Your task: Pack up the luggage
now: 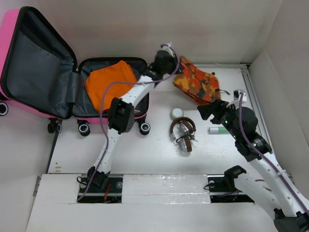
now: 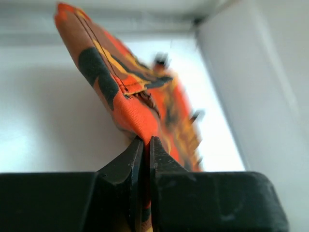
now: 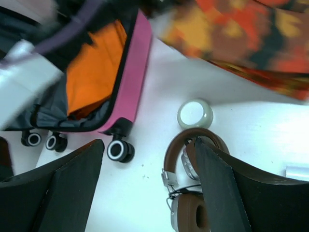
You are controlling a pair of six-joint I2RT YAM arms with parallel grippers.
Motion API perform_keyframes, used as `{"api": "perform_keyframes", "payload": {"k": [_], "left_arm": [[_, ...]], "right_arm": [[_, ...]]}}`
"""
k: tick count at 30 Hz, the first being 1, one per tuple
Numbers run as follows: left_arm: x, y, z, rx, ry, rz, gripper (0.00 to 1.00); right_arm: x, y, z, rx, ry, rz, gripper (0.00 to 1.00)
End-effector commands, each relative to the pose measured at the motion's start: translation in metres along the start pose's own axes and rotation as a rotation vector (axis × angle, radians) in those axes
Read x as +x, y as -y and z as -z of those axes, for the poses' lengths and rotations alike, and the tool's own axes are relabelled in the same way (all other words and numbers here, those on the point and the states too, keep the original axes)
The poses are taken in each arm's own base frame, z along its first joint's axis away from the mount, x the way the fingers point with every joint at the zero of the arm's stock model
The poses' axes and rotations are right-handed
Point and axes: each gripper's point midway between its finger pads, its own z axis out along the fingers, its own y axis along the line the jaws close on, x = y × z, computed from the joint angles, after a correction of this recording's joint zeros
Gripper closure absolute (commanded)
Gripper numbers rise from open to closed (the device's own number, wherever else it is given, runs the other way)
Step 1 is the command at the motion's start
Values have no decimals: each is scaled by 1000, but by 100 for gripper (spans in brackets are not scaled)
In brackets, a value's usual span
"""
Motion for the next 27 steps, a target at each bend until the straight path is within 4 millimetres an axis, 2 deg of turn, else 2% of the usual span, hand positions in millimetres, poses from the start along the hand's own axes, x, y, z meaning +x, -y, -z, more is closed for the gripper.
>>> {"api": "perform_keyframes", "payload": {"k": [1,2,3,5,6,7,8,9,10,11,12,13,14,15,16,17,18,20,21,23,27], "left_arm": [[-199,46,115,135,345,-77,100],[-199,30,122,108,325,-65,100],[-227,29,157,93,374,-94,100],[-238,6,186,36,393,-90,100],[-219,-29,189,-23,360,-59,100],[-219,-42,203,-42,366,-52,100],[-237,-46,240,-58,421,-62,100],[-217,-80,245,-113,396,-29,100],[-214,-92,257,-131,400,-21,100],[-225,-101,286,-149,443,-11,100],[-224,-112,298,-174,456,-3,100],[-206,-135,303,-209,442,39,100],[-204,-146,315,-241,455,52,100],[-210,-157,336,-283,494,59,100],[-197,-177,342,-345,481,76,100],[-193,-192,347,-400,479,84,100],[-194,-206,357,-447,484,74,100],[-174,-230,362,-533,449,113,100],[-172,-245,371,-592,468,128,100],[-160,-265,380,-666,460,151,100],[-147,-311,401,-857,428,217,100]], "right_arm": [[-7,-5,0,-23,44,15,19],[-9,-6,2,-28,51,15,19],[-8,-3,2,-16,49,15,19],[-4,-1,1,-11,41,15,19],[-4,0,1,-10,41,25,19],[-4,0,1,-10,41,25,19],[-1,2,1,-5,34,25,19],[-3,1,0,-10,41,25,19],[-4,-3,0,-28,44,24,19],[0,-3,-1,-35,37,25,19],[6,2,-4,-24,20,25,19],[7,0,-6,-34,16,26,19],[7,0,-6,-34,16,26,19],[11,1,-7,-37,3,26,19],[19,3,-9,-35,-21,27,19],[17,2,-9,-41,-13,26,19],[23,6,-10,-33,-25,27,19],[31,9,-10,-32,-42,18,19],[31,9,-10,-32,-42,18,19],[40,16,-9,-22,-57,18,19],[43,21,-8,-4,-47,9,19]]}}
